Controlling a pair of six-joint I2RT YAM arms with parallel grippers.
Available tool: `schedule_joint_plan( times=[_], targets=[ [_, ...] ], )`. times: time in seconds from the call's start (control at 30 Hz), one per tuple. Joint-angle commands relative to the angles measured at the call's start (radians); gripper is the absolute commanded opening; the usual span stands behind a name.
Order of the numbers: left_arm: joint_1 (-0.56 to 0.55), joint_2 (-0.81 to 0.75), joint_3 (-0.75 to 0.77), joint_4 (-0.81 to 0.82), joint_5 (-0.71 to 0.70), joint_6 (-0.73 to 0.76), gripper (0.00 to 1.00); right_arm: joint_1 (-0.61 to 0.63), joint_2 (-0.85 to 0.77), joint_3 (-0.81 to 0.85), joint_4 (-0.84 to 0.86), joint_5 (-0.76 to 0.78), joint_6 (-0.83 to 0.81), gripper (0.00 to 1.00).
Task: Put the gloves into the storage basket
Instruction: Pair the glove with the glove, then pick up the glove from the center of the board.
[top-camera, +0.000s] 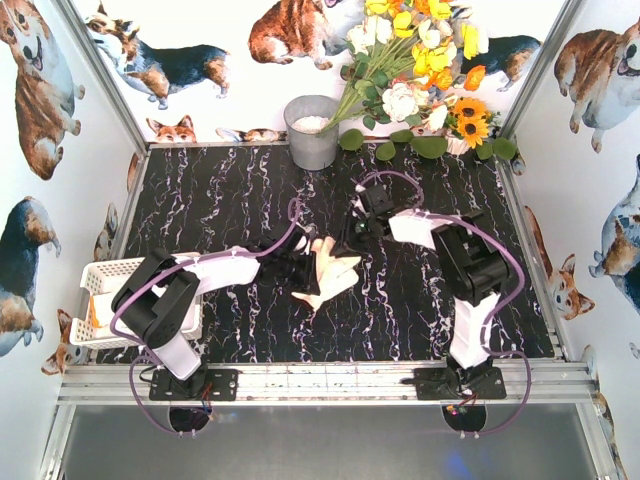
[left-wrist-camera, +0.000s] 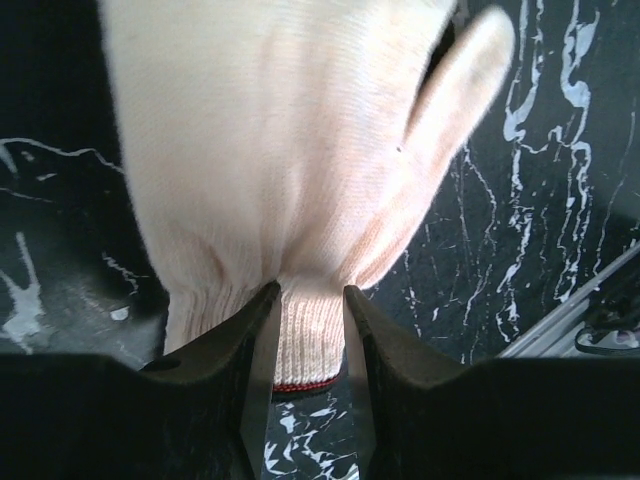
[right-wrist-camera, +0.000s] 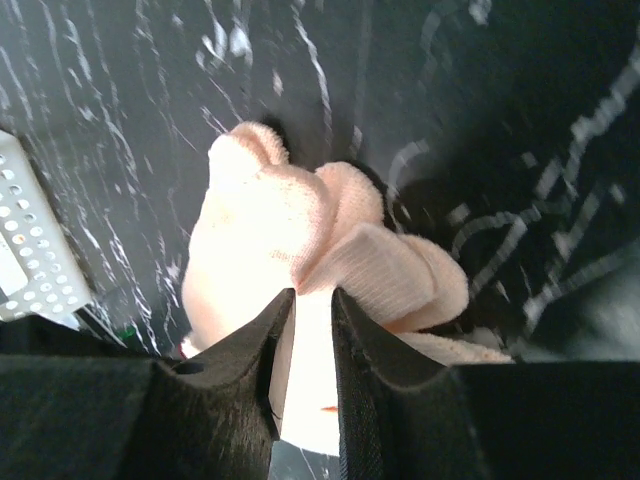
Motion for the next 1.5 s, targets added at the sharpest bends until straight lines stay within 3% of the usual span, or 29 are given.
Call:
schedule_joint_plan(
  times=[0.0,0.33,0.47,0.6,0.77,0.9,1.13,1.47],
  targets=[
    [0.019,-0.004,0.013,-0.117,-0.065,0.074,0.27,-0.012,-0.102,-0.098,-0.077,0.104,-0.027,0.25],
    [0.029,-0.081,0.077,-0.189,-0.039,0.107,0.3,-0.009,-0.494,-0.474,-0.109,0.242,0.097,0.29],
    [0.03,-0.164,0.081,-0.154,-0.017,0.05,0.4,0.002,-0.684,-0.545,-0.154,0.247,0.124,0.33],
    [0.057,-0.257,0.013,-0.092,-0.01,-0.05,0.5,0.013,-0.818,-0.507,-0.188,0.24,0.071,0.39],
    [0.098,-0.296,-0.179,0.14,0.08,-0.246,0.56,0.067,-0.772,-0.418,-0.19,0.236,0.047,0.39],
    [0.101,-0.252,-0.232,0.257,0.117,-0.339,0.58,0.108,-0.689,-0.436,-0.068,0.168,0.102,0.34],
    [0.132,-0.189,-0.275,0.296,0.123,-0.349,0.6,0.131,-0.562,-0.5,0.09,0.127,0.168,0.25],
    [0.134,-0.11,-0.321,0.386,0.129,-0.375,0.6,0.131,-0.483,-0.554,0.104,0.165,0.165,0.23]
  ],
)
